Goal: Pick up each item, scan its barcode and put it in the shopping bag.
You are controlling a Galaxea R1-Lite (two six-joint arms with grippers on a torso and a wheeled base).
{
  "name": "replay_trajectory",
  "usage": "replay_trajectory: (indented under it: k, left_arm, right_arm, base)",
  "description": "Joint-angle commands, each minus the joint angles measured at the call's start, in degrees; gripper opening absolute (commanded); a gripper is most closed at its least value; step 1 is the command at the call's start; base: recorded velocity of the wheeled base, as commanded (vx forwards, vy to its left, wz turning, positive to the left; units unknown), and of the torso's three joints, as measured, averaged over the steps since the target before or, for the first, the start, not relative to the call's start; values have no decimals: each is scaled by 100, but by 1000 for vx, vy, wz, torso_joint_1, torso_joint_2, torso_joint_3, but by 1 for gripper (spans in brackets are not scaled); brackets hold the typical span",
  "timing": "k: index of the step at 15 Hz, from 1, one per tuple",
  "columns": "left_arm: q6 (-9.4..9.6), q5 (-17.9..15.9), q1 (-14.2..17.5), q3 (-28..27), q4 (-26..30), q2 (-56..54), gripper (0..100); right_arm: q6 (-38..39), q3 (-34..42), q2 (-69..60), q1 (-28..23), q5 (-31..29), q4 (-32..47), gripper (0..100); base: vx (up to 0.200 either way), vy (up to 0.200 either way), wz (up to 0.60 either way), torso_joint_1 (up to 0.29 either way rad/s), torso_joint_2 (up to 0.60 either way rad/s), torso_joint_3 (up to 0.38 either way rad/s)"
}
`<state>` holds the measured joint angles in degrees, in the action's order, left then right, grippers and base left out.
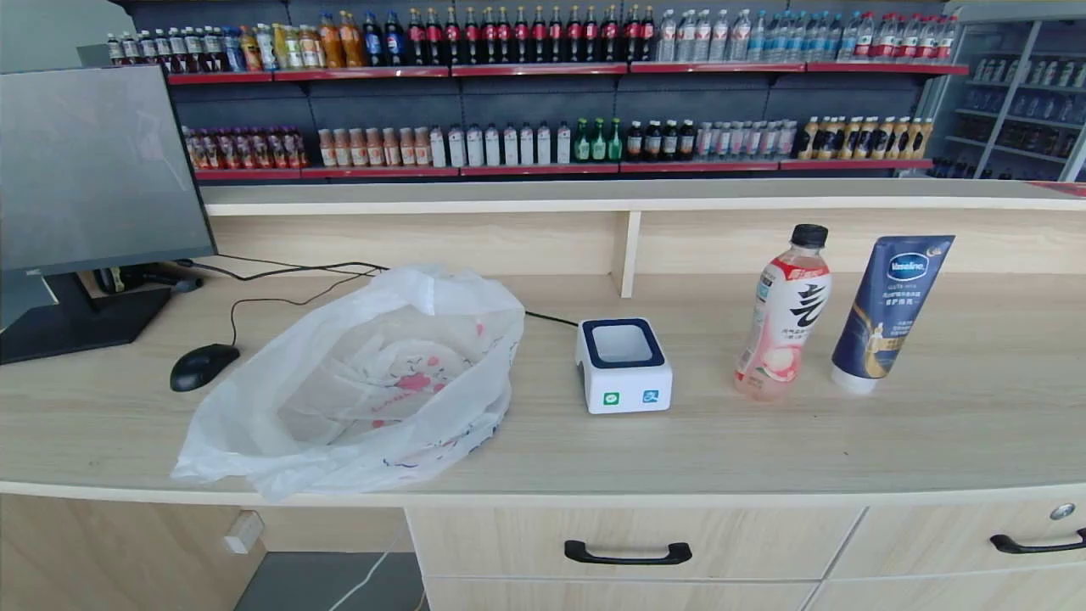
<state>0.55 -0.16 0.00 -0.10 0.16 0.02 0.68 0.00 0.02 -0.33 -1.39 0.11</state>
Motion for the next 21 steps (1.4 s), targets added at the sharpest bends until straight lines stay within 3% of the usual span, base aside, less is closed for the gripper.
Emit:
replay_trajectory:
  k: [1, 10, 12, 17, 21]
  left_arm:
    - [-2, -2, 0, 1, 2, -2, 100]
    - [-2, -2, 0, 1, -7, -2, 100]
    - [-2, -2, 0, 1, 2, -2, 100]
    - [-2, -2, 0, 1, 2, -2, 100]
    - [-2, -2, 0, 1, -7, -2, 100]
  right_arm:
    - [-7, 0, -2, -2, -2, -2, 100]
    - [-77, -18, -2, -2, 60, -125, 100]
    - [-77, -773, 217, 7, 403, -415, 100]
    - [81, -2285, 2520, -2, 482, -573, 100]
    - [362, -3023, 4682, -2, 482, -1883, 100]
  base:
    - [0, 0, 0, 0, 0, 0]
    - [0, 0, 0, 0, 0, 0]
    - [0, 0, 0, 0, 0, 0]
    - [0, 0, 0, 0, 0, 0]
    - [0, 0, 0, 0, 0, 0]
